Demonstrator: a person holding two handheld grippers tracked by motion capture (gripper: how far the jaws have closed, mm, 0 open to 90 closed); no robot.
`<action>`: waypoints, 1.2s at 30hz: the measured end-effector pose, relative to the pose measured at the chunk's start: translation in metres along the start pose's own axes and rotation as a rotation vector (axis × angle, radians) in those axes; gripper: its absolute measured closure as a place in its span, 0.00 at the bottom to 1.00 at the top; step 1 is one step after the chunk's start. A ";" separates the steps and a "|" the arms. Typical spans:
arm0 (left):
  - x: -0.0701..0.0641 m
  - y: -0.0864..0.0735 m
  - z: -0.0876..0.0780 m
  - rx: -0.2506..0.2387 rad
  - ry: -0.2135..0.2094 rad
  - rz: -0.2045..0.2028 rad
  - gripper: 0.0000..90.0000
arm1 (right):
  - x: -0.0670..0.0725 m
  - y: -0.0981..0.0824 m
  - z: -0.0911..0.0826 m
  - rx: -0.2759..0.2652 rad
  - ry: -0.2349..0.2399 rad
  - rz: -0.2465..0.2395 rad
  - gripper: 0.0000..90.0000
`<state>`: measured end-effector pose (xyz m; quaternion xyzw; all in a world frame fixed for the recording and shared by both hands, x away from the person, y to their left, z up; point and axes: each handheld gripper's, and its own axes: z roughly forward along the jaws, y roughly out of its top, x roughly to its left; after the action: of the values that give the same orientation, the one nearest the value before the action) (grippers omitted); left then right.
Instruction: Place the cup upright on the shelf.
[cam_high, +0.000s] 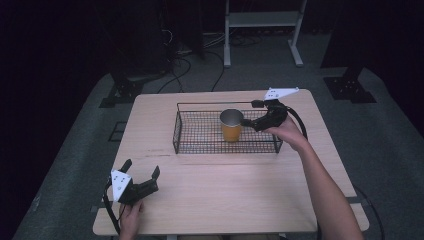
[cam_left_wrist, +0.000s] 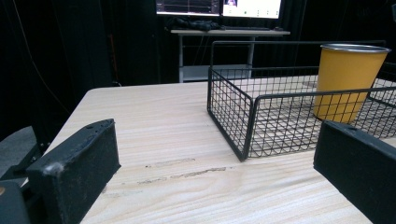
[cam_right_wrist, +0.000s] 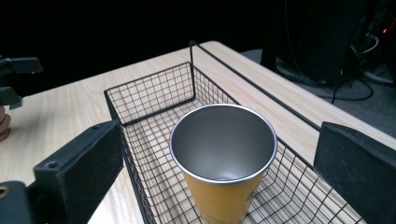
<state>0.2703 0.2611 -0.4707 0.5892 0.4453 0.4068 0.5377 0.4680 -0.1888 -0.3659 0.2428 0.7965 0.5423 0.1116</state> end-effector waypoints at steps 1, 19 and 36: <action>0.000 0.000 0.000 0.000 0.000 0.001 0.00 | 0.000 -0.001 -0.001 0.000 -0.001 -0.003 0.01; -0.001 0.000 0.000 0.002 -0.002 0.007 0.00 | 0.005 -0.010 -0.015 0.004 0.000 -0.003 0.01; -0.001 0.000 0.000 0.005 0.001 0.013 0.00 | 0.008 -0.033 -0.035 0.003 -0.003 0.025 0.01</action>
<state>0.2701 0.2600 -0.4707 0.5933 0.4427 0.4092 0.5334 0.4369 -0.2230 -0.3814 0.2535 0.7943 0.5420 0.1054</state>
